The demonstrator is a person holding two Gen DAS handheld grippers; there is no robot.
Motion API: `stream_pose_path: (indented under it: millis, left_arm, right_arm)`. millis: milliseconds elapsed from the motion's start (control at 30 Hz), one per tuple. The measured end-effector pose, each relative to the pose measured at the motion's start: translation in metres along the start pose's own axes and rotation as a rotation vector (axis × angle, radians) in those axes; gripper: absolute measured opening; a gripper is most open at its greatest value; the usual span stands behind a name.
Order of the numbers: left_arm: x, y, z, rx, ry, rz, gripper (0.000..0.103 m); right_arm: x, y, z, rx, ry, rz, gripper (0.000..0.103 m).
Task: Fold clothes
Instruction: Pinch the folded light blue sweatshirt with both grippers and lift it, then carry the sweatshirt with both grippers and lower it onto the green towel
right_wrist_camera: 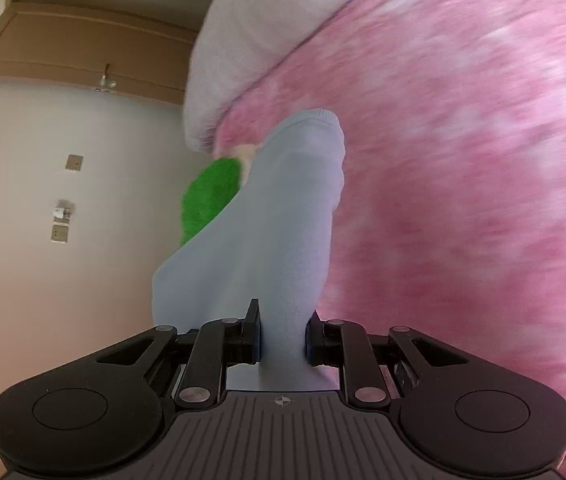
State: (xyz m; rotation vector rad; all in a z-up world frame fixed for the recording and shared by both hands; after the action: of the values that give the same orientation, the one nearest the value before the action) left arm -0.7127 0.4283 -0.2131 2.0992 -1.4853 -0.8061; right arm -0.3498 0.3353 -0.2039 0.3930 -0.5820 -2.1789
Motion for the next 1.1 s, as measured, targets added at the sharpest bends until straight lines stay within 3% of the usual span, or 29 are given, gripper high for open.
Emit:
stream_pose_path:
  millis: [267,433,567,767,833,867,900,1100]
  left_arm:
    - [-0.174,0.063,0.047,-0.016,-0.135,-0.068,0.013]
    - [-0.273,0.071,0.060,-0.037,-0.202,-0.114,0.013]
    - [-0.325,0.062,0.080,-0.051,-0.211,-0.132,0.014]
    - [-0.352,0.016,0.141,-0.129,-0.158,-0.059,0.016]
    - [-0.350,-0.002,0.163,-0.168,-0.126,-0.014,0.023]
    - [-0.349,-0.006,0.171,-0.164,-0.104,-0.007,0.027]
    - [-0.348,-0.005,0.176,-0.159,-0.094,-0.007,0.030]
    - [-0.335,0.015,0.187,-0.121,-0.080,-0.032,0.032]
  right_arm:
    - [-0.003,-0.151,0.114,-0.082,0.032,-0.094,0.018]
    - [-0.038,-0.232,0.180,-0.104,0.084,-0.139,0.018]
    - [-0.066,-0.285,0.200,-0.105,0.111,-0.151,0.018]
    - [-0.076,-0.349,0.182,-0.049,0.120,-0.133,0.019]
    - [-0.071,-0.370,0.162,0.020,0.098,-0.092,0.021]
    - [-0.067,-0.382,0.150,0.085,0.082,-0.053,0.030]
    - [-0.064,-0.386,0.142,0.129,0.072,-0.036,0.038]
    - [-0.055,-0.362,0.127,0.101,0.079,-0.065,0.041]
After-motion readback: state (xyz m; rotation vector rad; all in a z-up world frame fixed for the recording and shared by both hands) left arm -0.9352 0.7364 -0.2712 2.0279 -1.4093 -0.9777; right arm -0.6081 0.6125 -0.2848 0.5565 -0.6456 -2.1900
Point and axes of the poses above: each gripper's, at about its wrist camera, not at the fingertips, and y roughly against the way its jaws point, z to its left, x to its underside, the point moved 2 cm from there along -y, roughly the way its jaws point, and after that the axes turned 2 degrees about -x, right-handed, at the moved point
